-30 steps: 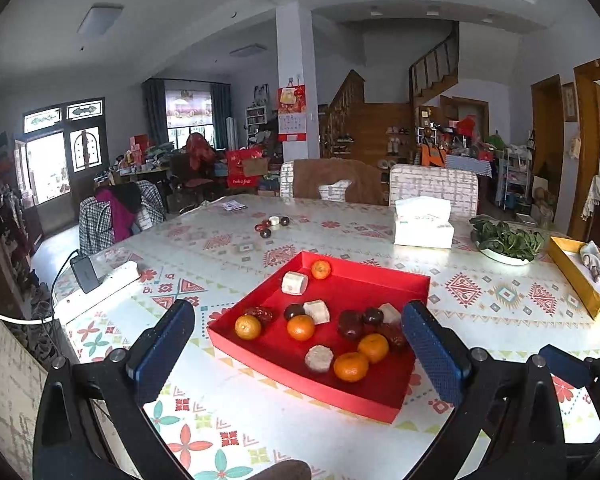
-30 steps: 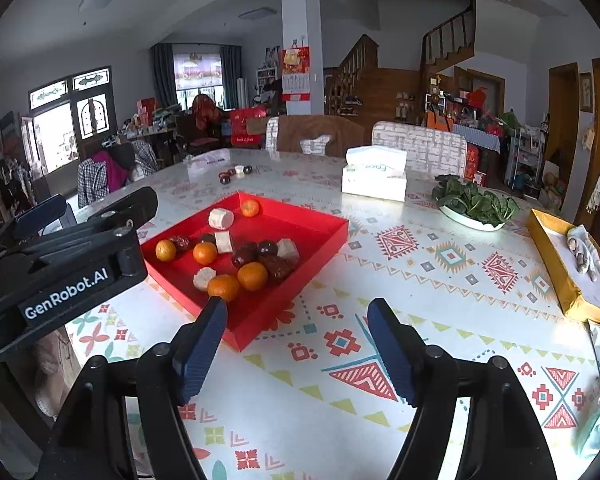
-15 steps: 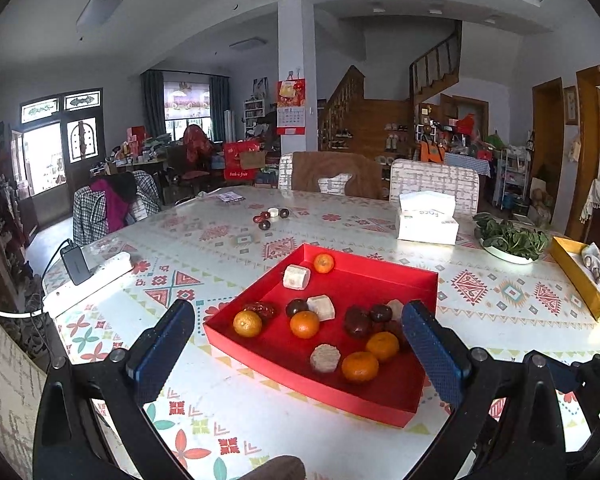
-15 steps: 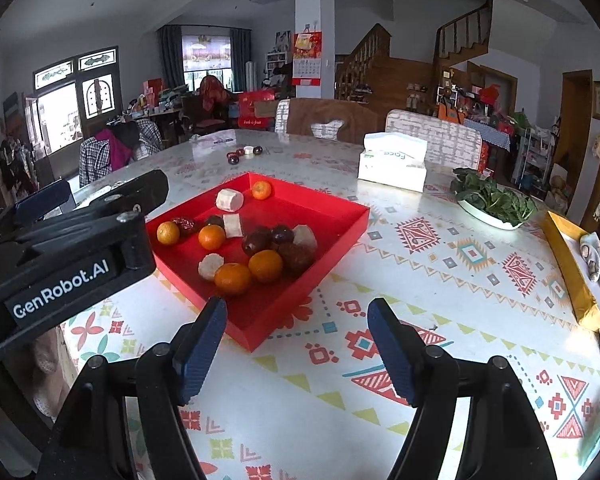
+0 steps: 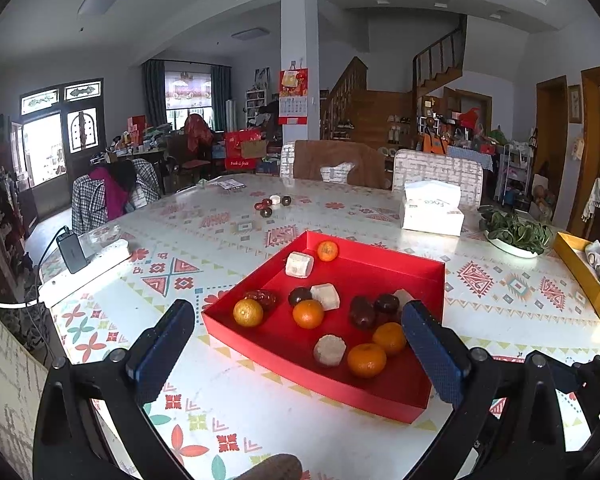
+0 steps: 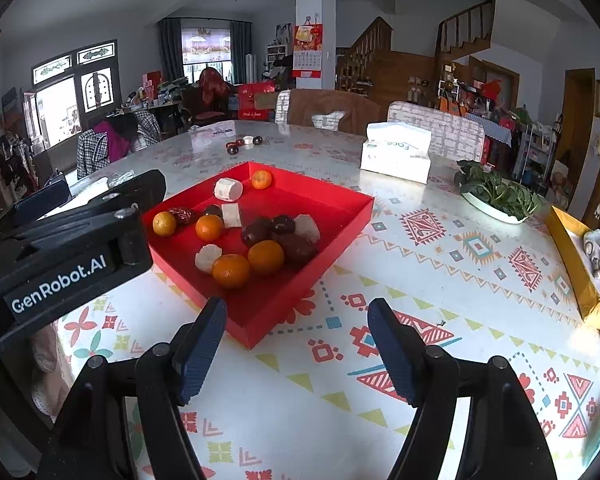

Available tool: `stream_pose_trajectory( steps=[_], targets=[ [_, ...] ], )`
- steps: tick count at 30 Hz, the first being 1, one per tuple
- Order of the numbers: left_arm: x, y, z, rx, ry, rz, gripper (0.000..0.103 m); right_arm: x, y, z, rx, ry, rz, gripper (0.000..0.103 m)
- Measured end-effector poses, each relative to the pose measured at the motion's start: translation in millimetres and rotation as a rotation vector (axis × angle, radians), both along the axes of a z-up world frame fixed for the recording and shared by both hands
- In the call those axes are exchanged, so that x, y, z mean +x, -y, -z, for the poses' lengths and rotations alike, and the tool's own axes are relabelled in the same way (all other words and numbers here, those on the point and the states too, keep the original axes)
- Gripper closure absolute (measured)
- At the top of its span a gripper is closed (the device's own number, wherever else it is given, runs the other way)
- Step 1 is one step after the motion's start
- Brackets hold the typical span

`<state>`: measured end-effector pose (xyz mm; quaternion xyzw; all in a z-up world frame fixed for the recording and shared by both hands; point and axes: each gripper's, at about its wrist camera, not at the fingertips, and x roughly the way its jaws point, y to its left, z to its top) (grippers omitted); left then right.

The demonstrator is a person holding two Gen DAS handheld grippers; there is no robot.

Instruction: Organize fruits

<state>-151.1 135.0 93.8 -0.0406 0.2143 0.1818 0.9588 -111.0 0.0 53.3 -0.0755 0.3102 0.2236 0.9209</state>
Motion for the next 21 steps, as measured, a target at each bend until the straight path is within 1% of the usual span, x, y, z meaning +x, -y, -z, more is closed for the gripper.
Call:
stream_pose_trajectory(
  steps=[4,6,8,10,13,16,21],
  targets=[
    [2,-10,-1,-0.008,-0.020,0.005,0.000,0,2,2,-0.006,0.000,0.005,0.025],
    [2,-26,-4,-0.024,-0.032,-0.015,0.000,3,5,1,-0.013,0.001,0.016,0.026],
    [7,-51,-7,-0.038,-0.074,-0.052,0.000,6,12,2,-0.008,-0.003,0.032,0.025],
    [15,-67,-5,0.005,-0.124,-0.109,0.000,9,21,3,0.006,-0.015,0.052,0.025],
    [35,-80,3,0.114,-0.224,-0.168,0.000,14,29,5,0.029,-0.029,0.072,0.025],
    [64,-79,17,0.219,-0.336,-0.159,0.000,17,30,8,0.044,-0.046,0.073,0.025],
    [112,-70,32,0.317,-0.439,-0.135,0.000,15,27,10,0.040,-0.046,0.063,0.025]
  ],
)
